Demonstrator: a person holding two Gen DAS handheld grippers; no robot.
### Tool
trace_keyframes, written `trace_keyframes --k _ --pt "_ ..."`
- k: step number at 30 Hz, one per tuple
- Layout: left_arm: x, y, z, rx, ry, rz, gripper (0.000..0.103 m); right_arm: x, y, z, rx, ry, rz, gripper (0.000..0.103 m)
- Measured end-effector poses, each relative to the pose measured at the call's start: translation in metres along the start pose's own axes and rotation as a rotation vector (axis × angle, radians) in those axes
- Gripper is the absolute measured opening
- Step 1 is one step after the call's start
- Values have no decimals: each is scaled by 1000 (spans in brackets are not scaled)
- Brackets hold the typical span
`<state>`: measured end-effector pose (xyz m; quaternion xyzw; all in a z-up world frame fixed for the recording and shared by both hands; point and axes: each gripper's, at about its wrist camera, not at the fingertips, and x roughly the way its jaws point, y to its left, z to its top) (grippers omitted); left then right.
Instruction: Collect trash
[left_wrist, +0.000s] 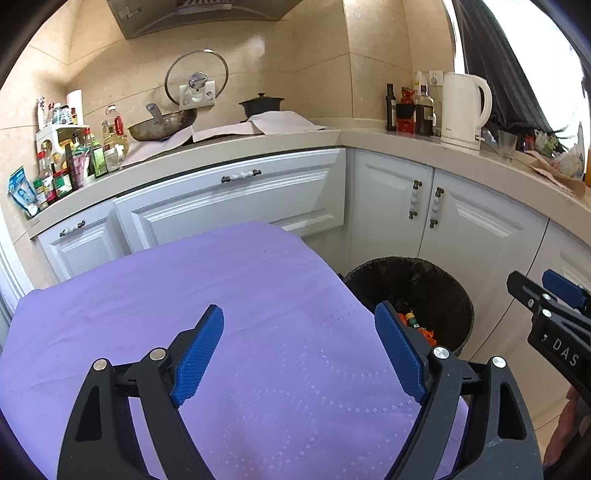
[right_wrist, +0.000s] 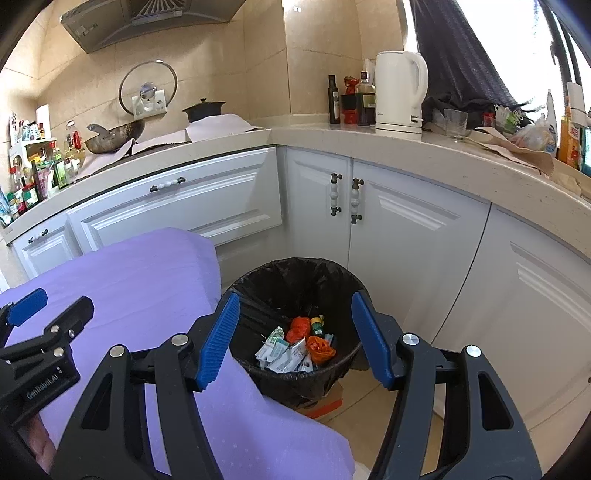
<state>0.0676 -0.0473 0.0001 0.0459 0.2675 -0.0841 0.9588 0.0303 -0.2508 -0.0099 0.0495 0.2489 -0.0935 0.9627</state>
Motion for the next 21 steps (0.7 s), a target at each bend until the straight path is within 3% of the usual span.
trace_keyframes --k 21 --pt "-20 12 3 -40 -49 -8 83 -22 4 0 -20 -45 -13 62"
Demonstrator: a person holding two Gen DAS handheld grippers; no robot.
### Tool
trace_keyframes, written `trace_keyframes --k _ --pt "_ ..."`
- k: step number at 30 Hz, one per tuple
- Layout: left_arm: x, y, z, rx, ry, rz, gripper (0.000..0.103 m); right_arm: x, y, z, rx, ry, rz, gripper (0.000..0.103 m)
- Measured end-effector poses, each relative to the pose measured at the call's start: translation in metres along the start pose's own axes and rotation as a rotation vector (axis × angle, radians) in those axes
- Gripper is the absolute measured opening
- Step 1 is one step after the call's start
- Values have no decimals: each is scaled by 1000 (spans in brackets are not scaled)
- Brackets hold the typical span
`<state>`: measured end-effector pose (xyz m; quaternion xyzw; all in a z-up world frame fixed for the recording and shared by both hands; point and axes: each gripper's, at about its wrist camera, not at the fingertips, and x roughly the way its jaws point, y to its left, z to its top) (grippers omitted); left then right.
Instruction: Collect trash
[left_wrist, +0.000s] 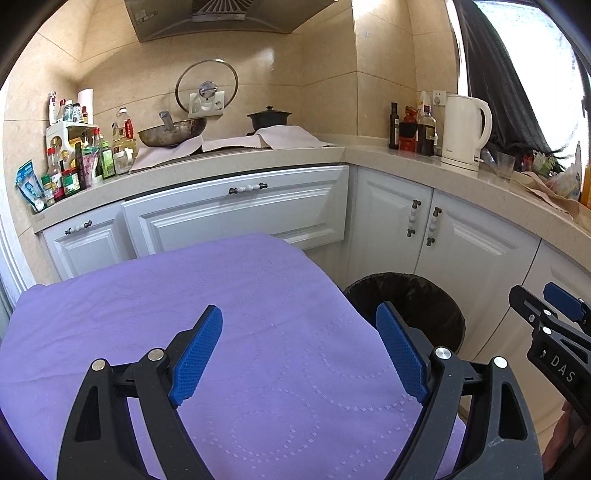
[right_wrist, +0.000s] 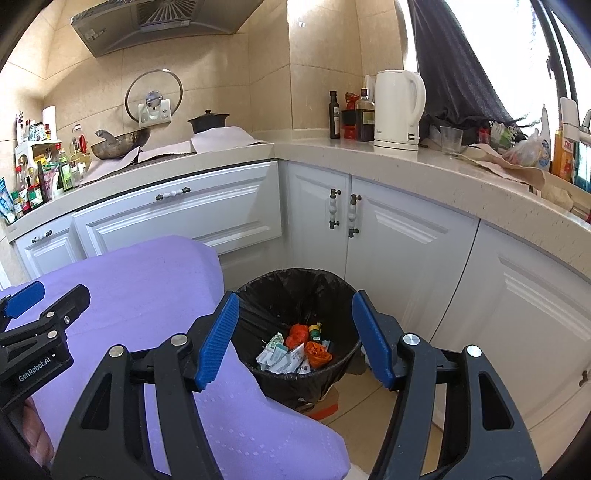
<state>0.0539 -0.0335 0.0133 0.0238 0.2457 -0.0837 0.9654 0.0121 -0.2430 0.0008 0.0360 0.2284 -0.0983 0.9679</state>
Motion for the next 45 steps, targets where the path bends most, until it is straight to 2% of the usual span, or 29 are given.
trace_keyframes --k 45 --pt "0 -2 -3 -10 5 -5 83 0 -2 1 -3 0 -4 62"
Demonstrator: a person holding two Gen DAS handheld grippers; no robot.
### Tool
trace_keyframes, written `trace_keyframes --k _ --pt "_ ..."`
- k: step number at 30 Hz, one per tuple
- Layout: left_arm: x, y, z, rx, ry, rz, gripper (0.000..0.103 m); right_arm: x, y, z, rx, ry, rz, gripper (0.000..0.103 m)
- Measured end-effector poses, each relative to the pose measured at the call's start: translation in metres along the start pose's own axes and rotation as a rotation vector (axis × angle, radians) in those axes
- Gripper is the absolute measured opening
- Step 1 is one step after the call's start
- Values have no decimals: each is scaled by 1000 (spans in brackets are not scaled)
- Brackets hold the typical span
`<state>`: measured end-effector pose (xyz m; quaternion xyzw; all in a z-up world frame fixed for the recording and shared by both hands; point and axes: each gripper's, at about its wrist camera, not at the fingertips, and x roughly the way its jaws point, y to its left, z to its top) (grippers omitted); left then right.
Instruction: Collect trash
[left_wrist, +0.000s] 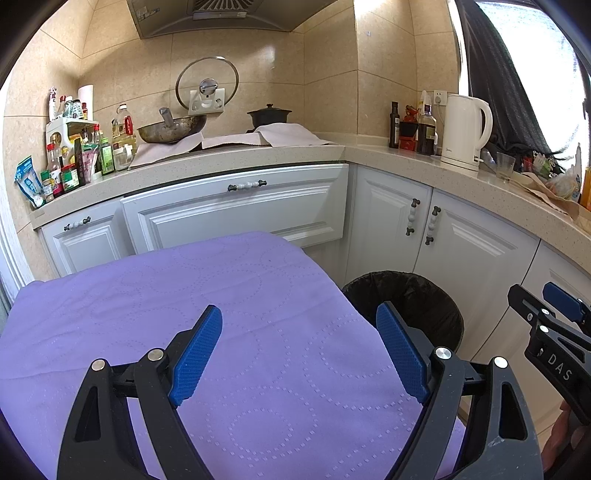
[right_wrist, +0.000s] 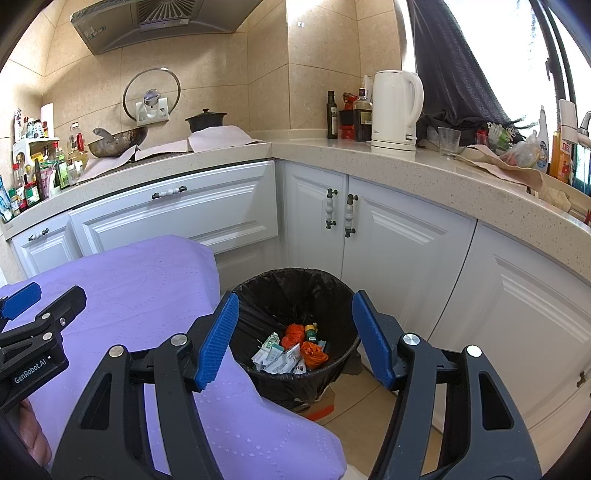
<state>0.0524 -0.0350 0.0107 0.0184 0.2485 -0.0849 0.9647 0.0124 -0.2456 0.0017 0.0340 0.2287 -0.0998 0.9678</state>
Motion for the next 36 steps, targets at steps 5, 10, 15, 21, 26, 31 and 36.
trace_keyframes --k 5,10,15,21,26,31,36 --pt "0 0 0 1 1 0 83 0 0 0 0 1 0 62" --pt "0 0 0 1 2 -1 83 0 0 0 0 0 0 62" --pt "0 -1 0 0 3 -1 83 0 0 0 -1 0 -1 62" --pt "1 -2 -1 2 4 -1 83 0 -1 0 0 2 0 62" --pt "1 -4 -3 3 5 -1 83 0 -2 0 0 2 0 62" --pt "4 -9 -8 8 10 -3 83 0 -2 0 0 3 0 62" --pt "5 -13 -10 17 12 -4 83 0 -2 0 0 3 0 62"
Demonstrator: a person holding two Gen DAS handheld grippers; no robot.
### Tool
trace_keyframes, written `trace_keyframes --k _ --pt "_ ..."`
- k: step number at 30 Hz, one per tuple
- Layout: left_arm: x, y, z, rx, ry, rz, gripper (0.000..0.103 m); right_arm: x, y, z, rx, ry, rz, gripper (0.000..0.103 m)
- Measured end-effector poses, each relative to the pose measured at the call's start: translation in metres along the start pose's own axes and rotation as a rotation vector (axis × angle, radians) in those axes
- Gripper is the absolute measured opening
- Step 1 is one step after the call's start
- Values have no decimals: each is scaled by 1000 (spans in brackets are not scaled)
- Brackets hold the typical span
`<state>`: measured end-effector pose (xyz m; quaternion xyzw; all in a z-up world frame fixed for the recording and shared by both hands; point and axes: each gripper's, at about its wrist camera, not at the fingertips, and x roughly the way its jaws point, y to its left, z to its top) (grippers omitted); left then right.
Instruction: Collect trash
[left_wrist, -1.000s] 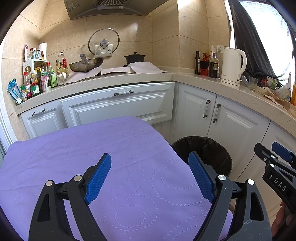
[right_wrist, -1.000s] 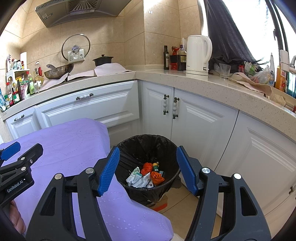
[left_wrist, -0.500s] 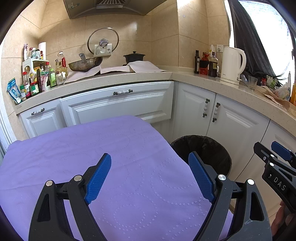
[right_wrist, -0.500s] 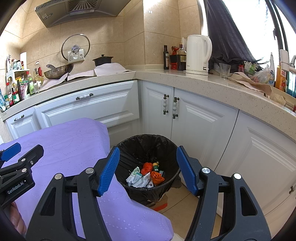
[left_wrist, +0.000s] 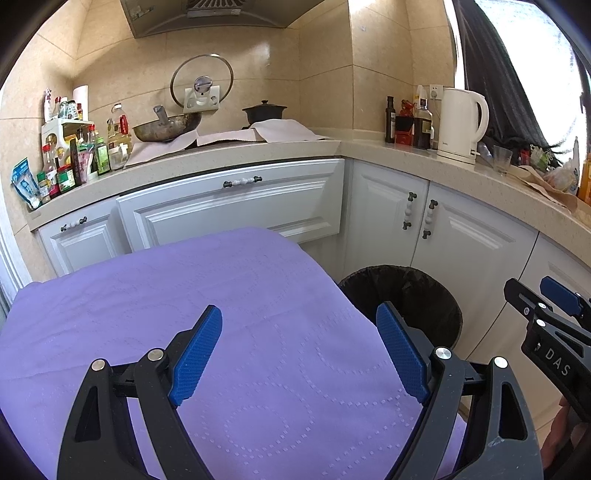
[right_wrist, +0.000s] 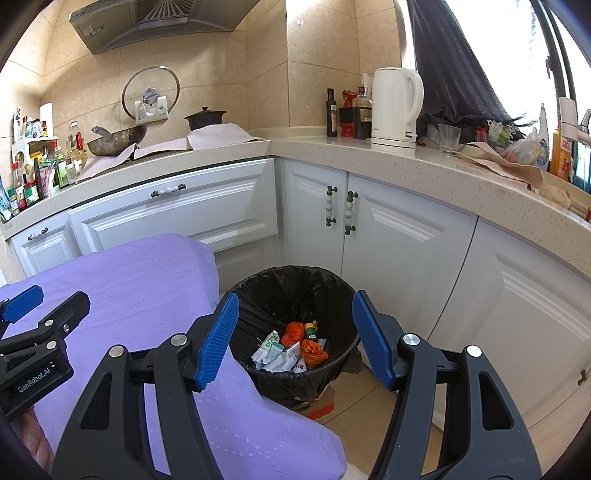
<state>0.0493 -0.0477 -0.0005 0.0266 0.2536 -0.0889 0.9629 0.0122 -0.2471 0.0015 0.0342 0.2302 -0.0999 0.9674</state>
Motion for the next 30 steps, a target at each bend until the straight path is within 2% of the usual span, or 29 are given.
trace_keyframes --k 15,22,25,28,30 --pt "-7 2 5 4 -28 -8 85 0 -1 -2 0 5 -1 62" --pt "2 12 4 -14 8 -7 85 5 8 -7 -18 16 19 62" --pt "3 24 4 -18 12 28 85 8 24 -6 -46 26 59 62" --pt "9 49 1 -26 40 67 85 12 53 0 -91 26 130 73" --pt "13 80 -7 -61 72 117 85 15 75 5 -121 31 191 79"
